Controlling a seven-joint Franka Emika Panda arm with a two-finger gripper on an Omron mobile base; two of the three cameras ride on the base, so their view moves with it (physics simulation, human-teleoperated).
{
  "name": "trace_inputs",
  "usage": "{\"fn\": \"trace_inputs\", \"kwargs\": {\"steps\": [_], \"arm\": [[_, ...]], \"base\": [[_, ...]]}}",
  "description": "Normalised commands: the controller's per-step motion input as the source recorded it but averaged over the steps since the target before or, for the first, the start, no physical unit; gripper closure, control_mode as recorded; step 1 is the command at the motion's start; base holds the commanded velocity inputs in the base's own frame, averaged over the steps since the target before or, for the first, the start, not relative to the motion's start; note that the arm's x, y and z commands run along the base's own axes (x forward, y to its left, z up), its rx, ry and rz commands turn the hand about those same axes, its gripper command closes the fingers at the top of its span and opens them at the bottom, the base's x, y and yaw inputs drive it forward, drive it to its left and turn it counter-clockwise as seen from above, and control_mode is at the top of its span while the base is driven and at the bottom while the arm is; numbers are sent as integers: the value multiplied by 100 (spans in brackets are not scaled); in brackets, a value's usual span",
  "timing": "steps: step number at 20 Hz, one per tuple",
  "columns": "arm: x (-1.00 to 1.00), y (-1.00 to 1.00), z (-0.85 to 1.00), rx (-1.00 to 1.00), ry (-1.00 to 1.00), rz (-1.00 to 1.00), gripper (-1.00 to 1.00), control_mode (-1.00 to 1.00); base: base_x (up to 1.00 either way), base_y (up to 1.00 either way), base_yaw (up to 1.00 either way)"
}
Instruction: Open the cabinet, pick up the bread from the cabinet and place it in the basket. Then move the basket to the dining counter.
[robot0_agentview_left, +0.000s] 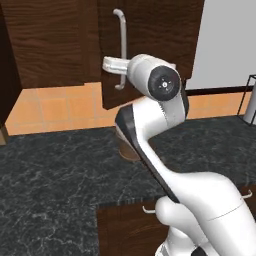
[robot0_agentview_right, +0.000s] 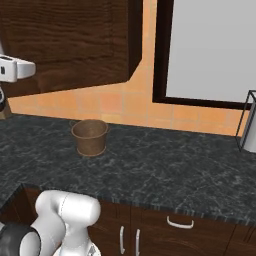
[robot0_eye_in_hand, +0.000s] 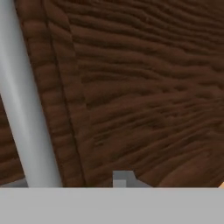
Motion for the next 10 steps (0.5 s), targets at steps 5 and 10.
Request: {"fn": "trace_inputs", "kwargs": {"steps": [5, 10], "arm": [[-53, -100, 2, 10, 0, 0, 100, -100], [-55, -100, 5, 10, 0, 0, 100, -100]], "base": [[0, 0, 0], [0, 0, 0]]}}
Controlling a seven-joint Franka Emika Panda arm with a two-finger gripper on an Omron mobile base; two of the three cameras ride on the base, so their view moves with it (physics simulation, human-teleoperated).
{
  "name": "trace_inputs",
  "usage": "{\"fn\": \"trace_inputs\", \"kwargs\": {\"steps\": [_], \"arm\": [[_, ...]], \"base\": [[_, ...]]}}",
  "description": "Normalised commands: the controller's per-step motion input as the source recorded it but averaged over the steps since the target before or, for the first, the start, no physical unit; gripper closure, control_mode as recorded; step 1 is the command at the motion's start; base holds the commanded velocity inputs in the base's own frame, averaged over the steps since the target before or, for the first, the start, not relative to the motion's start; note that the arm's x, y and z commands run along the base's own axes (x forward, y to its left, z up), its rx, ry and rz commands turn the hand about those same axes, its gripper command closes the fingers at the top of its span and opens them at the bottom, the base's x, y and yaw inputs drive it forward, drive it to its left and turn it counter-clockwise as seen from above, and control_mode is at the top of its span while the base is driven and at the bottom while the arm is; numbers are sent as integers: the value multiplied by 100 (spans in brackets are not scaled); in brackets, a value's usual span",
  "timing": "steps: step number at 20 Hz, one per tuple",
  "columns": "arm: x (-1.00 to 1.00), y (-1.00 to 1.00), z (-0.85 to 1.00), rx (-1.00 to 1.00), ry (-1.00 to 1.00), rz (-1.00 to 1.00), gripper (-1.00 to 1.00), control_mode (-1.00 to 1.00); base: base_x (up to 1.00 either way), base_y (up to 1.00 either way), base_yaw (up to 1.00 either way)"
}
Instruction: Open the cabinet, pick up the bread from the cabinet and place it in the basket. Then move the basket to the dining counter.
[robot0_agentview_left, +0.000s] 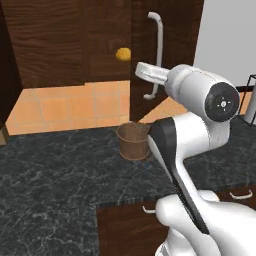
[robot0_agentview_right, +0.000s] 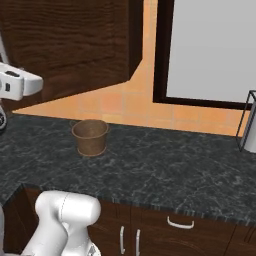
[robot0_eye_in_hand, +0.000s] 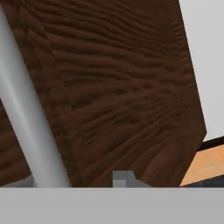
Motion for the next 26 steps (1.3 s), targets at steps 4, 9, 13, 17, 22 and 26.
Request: {"fn": "trace_inputs", "kwargs": {"steps": [4, 9, 13, 17, 22, 26], "arm": [[-50, -100, 9, 10, 0, 0, 100, -100], [-52, -100, 1, 13, -8, 2, 100, -100], [-32, -100, 0, 13, -5, 3, 100, -100], [-21, -100, 0, 14, -1, 3, 100, -100], [-5, -100, 0, 12, 0, 1, 100, -100], [10, -100, -1, 8, 0, 0, 100, -100]], "base": [[0, 0, 0], [0, 0, 0], [0, 0, 0], [0, 0, 0], [0, 0, 0], [0, 0, 0]]}}
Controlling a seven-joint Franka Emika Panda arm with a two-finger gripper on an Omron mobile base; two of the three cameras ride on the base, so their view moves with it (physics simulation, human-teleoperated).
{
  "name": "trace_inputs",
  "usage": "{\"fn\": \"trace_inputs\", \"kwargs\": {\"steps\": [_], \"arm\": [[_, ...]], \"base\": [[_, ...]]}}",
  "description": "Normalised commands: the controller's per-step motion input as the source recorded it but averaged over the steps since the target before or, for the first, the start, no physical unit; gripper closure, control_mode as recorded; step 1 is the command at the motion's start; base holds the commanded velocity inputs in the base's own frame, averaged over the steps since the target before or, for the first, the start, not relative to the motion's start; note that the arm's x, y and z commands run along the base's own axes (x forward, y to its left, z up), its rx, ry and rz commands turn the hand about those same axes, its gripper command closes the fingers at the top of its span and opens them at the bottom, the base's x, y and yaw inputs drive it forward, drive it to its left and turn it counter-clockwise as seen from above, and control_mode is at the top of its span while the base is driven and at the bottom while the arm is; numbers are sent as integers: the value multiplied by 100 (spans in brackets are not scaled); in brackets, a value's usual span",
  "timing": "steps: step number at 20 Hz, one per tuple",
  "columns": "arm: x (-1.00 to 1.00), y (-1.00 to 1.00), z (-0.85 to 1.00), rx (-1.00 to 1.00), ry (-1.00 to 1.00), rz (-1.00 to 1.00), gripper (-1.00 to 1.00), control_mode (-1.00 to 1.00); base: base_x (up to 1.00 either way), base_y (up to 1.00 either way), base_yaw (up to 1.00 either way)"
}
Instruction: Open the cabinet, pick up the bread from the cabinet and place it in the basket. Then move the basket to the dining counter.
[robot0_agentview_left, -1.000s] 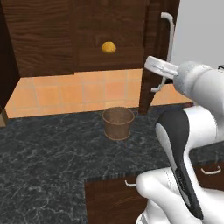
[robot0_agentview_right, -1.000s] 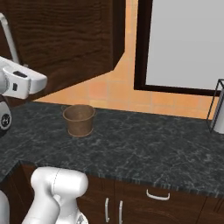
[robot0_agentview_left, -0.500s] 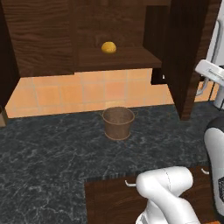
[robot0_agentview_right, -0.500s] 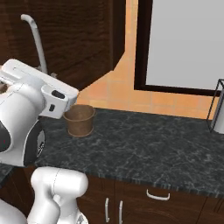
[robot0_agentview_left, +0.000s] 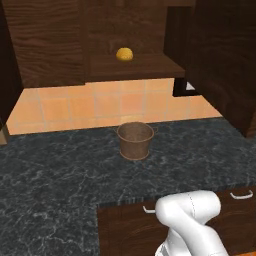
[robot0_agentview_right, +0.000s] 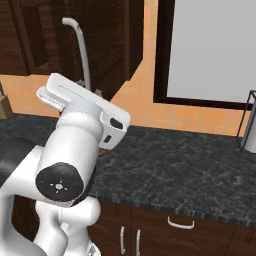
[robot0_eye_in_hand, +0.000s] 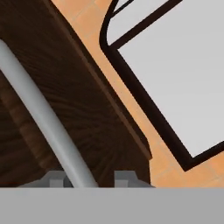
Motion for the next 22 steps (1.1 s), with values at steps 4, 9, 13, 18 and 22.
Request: {"fn": "trace_inputs", "kwargs": {"steps": [4, 9, 13, 18, 22], "arm": [[51, -100, -1, 6, -3, 0, 100, -100], [-32, -93, 2, 1, -22, -1, 100, -100], [-100, -53, 46, 0, -28, -3, 100, -100], [-100, 51, 22, -1, -35, -16, 100, -100], [-48, 100, -88, -2, -42, -18, 100, -100]], "base": [[0, 0, 0], [0, 0, 0], [0, 0, 0], [0, 0, 0], [0, 0, 0]]}}
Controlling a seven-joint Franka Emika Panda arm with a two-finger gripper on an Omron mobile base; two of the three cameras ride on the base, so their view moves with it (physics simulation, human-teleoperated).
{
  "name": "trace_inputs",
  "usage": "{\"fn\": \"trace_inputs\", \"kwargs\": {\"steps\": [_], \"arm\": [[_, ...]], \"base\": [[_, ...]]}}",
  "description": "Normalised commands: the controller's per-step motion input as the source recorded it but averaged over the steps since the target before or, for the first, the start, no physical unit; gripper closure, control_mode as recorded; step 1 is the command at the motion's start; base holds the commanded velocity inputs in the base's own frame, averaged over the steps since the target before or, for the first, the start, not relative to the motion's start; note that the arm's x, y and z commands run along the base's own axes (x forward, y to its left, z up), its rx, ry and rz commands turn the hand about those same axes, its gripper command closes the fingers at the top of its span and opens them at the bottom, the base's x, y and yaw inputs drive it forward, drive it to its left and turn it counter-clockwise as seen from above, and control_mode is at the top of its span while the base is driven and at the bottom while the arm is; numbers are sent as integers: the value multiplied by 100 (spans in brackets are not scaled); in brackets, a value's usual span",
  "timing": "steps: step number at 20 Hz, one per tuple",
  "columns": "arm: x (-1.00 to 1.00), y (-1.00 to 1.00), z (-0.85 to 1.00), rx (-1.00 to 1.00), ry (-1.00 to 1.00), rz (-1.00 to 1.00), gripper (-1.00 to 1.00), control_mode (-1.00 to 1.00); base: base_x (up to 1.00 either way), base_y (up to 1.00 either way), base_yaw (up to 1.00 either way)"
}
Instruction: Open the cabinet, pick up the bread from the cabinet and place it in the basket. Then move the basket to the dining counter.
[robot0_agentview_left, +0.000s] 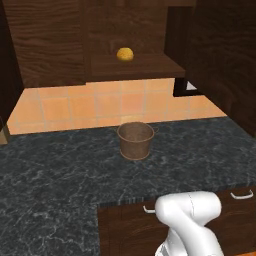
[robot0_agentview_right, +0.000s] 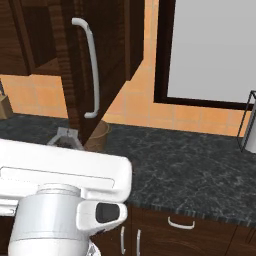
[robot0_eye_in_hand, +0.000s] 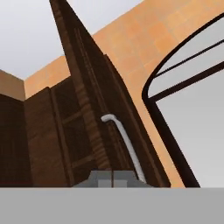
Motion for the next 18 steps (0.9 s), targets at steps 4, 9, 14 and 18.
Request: {"fn": "trace_inputs", "kwargs": {"steps": [4, 9, 14, 18], "arm": [[15, 100, -67, 0, -40, -26, 100, -100], [57, 100, -5, -2, -22, -37, 100, -100], [13, 100, 0, -5, -21, -37, 100, -100], [49, 100, -2, -11, -11, -33, 100, -100]], "base": [[0, 0, 0], [0, 0, 0], [0, 0, 0], [0, 0, 0]]}}
